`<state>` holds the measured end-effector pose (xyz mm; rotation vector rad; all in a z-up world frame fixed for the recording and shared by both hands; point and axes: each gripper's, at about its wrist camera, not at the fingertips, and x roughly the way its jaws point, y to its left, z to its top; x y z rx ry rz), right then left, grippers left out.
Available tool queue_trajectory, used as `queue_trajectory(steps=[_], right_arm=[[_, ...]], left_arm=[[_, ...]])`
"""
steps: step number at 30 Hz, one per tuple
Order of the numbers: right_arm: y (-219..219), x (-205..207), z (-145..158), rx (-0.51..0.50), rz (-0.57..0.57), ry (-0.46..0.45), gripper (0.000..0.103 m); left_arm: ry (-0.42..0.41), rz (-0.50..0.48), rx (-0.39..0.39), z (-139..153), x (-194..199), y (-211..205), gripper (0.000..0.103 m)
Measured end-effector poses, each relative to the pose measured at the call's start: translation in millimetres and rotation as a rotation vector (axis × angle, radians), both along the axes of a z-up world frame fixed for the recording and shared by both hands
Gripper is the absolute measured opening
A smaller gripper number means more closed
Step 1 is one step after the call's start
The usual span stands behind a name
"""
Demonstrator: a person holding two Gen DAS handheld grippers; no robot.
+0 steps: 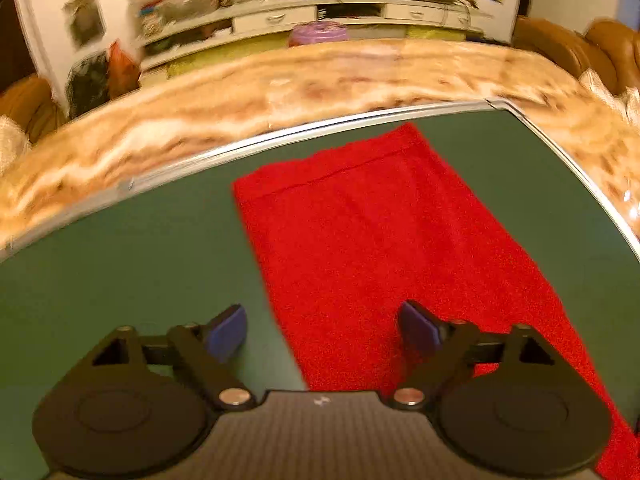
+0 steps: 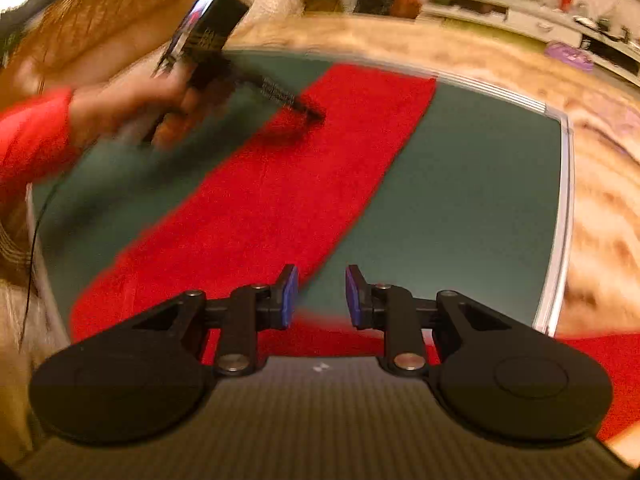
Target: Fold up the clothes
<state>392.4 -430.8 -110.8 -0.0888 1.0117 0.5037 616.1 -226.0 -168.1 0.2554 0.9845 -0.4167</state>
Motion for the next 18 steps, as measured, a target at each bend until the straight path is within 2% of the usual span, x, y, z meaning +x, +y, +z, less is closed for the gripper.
queue_trajectory(steps=[4,11,12,13,15,18], right_arm=[[4.3,-17.7,-9.3,-0.107,0.001,0.010,0.031],[15.8,-17.0,-21.3,-0.185,0.058,0.018,0.030],[17.3,-17.2,-23.0,-0.201,0.062,0.011,0.027],[18.4,-17.7,-25.0,-0.213,0.064,0.005,0.013],[17.0,-17.1,-25.0,-0.212,0.047,0.004,0.003],[14.1,-21.9,-20.2,-0.214,0.011,-0.005,0.002]], left_arm=[[-0.019,-0.007,0.026,1.4,-2.2,-1.5,0.091],[-0.041,-0.022,0.070,4.9,-6.6,-0.3,0.091],[-0.045,-0.025,0.074,4.9,-6.8,0.5,0.091],[-0.046,-0.025,0.075,4.8,-6.6,1.4,0.092],[-0.045,-0.022,0.072,4.8,-6.4,3.4,0.092],[-0.050,-0.022,0.076,4.9,-7.1,3.8,0.093]])
